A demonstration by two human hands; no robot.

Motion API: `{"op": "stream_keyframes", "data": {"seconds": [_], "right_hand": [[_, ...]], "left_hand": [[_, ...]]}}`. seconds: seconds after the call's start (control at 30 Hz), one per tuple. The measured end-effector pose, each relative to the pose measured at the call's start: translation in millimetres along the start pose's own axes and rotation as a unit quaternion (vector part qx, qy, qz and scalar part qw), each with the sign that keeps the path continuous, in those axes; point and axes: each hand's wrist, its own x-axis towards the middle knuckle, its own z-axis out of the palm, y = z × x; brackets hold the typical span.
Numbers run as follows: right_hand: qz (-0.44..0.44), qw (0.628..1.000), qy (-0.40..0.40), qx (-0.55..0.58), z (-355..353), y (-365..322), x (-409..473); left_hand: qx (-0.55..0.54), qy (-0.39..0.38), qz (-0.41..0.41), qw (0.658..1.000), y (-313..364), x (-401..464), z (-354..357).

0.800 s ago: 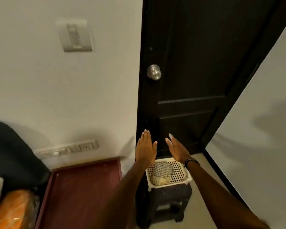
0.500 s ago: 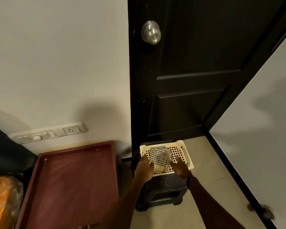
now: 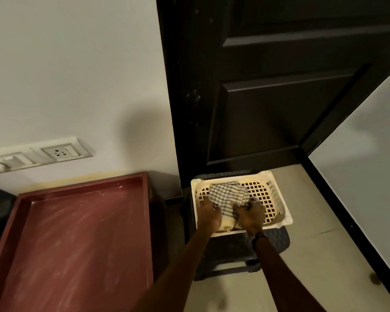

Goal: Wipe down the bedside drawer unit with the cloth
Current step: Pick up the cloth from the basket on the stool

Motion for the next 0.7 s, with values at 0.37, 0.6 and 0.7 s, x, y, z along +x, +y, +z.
{"op": "stream_keyframes", "data": {"seconds": [0.37,0.6,0.7], "right_hand": [[-0.026,0.991,-0.092,0.091,-22,-48,-29],[-0.035,0.949,-0.224,0.218,-62,-88,-94],[-0.048,0.929,-0.283,0.233,-66,-119,-133]], "left_hand": [[-0.155,0.0,-0.02,0.988,18,-13,-13],[-0.352,-0.001,-0.061,0.934,23,-71,-67],[-0.365,-0.004,-0.03,0.931,26,-113,-113]]}}
